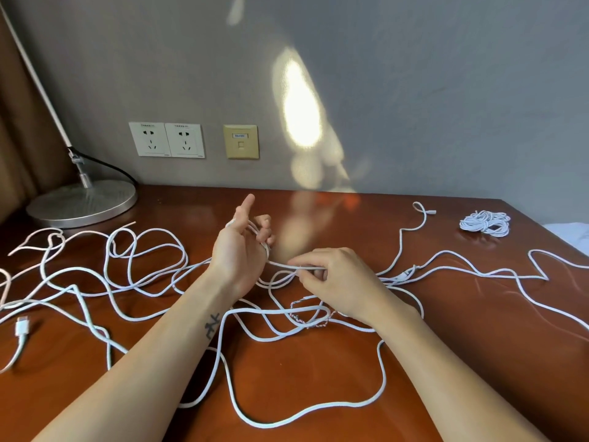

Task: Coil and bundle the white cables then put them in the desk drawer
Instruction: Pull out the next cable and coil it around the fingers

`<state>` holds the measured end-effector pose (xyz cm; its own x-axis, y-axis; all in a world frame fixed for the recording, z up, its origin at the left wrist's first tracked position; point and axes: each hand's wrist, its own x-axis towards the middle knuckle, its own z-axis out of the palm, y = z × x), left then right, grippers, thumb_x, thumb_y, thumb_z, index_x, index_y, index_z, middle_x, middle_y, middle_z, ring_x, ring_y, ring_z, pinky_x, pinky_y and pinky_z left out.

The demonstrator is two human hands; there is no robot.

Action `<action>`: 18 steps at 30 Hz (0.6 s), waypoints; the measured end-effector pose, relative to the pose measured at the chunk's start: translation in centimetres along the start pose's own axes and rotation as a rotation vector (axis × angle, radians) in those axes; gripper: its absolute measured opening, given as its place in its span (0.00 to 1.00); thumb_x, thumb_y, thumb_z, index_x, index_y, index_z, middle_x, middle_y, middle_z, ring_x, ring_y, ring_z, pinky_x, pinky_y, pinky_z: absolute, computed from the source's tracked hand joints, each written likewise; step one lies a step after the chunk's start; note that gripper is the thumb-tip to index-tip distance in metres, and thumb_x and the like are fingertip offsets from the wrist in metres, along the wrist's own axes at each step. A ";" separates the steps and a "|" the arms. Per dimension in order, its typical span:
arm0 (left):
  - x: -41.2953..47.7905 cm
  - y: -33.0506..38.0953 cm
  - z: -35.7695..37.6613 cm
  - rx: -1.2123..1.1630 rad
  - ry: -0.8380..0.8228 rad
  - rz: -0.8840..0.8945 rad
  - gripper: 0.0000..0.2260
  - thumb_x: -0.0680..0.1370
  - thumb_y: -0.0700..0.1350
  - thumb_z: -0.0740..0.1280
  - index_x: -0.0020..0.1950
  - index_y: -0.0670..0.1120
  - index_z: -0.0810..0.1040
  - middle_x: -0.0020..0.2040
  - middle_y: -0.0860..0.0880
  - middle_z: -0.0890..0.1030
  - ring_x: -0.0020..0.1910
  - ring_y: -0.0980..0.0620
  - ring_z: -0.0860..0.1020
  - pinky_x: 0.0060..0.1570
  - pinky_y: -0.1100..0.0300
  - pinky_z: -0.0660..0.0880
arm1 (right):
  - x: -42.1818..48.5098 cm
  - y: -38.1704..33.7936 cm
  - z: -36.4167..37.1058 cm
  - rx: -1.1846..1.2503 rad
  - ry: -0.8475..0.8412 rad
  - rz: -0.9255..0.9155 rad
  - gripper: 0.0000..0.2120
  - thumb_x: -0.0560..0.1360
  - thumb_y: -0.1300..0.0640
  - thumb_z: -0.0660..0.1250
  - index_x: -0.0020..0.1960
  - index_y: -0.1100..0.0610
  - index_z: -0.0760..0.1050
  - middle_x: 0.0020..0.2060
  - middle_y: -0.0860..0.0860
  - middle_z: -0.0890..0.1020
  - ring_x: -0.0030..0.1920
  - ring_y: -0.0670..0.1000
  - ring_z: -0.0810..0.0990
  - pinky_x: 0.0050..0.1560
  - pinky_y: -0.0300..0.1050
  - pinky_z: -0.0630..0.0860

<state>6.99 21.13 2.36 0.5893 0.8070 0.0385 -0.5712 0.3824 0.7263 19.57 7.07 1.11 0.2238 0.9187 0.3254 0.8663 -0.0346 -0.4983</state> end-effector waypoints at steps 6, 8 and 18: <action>-0.5 -0.3 0.2 0.656 -0.033 0.319 0.19 0.89 0.48 0.52 0.79 0.51 0.67 0.40 0.46 0.76 0.32 0.56 0.68 0.40 0.63 0.69 | -0.1 0.1 0.2 -0.117 0.049 0.045 0.15 0.81 0.53 0.68 0.66 0.43 0.80 0.49 0.41 0.81 0.47 0.44 0.78 0.53 0.44 0.78; -0.8 -0.5 -0.7 0.855 -0.083 0.432 0.16 0.88 0.48 0.54 0.71 0.48 0.75 0.49 0.43 0.80 0.34 0.55 0.69 0.40 0.64 0.70 | -0.1 0.4 -0.1 -0.154 0.082 0.072 0.15 0.82 0.53 0.68 0.67 0.43 0.77 0.54 0.44 0.83 0.53 0.48 0.79 0.56 0.47 0.78; -0.7 -1.4 -1.4 1.303 -0.182 0.572 0.19 0.88 0.45 0.55 0.79 0.53 0.68 0.58 0.45 0.78 0.58 0.55 0.77 0.64 0.51 0.74 | 0.2 0.7 -0.5 -0.103 0.320 0.023 0.13 0.81 0.55 0.70 0.65 0.49 0.77 0.49 0.48 0.84 0.49 0.50 0.81 0.52 0.50 0.79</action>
<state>6.54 20.69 0.36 0.5821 0.6005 0.5482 0.1125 -0.7272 0.6771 20.45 7.05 1.23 0.3591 0.7473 0.5591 0.8963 -0.1091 -0.4298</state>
